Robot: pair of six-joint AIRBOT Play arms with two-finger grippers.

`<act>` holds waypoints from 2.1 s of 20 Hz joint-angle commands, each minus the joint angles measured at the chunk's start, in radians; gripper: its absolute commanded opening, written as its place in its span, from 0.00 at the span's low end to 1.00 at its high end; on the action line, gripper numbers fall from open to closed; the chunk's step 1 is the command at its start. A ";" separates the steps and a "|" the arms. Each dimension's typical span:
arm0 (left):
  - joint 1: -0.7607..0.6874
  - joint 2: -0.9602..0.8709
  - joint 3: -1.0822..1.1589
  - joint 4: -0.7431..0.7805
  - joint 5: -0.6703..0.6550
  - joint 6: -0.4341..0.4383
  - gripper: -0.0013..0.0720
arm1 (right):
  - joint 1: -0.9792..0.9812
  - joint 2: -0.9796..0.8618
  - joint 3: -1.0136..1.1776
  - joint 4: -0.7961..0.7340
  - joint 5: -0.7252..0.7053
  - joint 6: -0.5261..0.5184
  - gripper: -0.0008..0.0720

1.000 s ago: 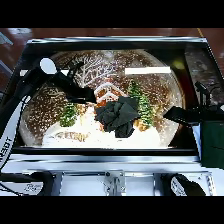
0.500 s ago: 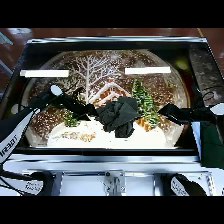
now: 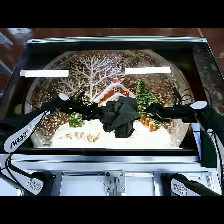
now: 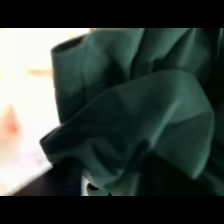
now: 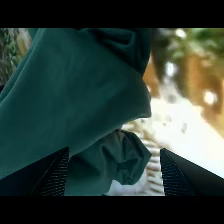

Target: Fold the shirts.

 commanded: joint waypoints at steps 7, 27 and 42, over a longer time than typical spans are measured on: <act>0.000 0.023 0.006 -0.037 0.022 0.069 0.07 | 0.147 -0.043 0.000 0.017 -0.198 0.018 0.95; 0.096 0.326 0.092 -0.037 0.018 0.218 0.07 | 0.139 -0.001 0.208 0.069 -0.077 -0.093 0.10; 0.131 0.777 0.813 0.367 -0.074 0.132 0.07 | 0.139 0.510 0.829 -0.106 -0.099 0.038 0.10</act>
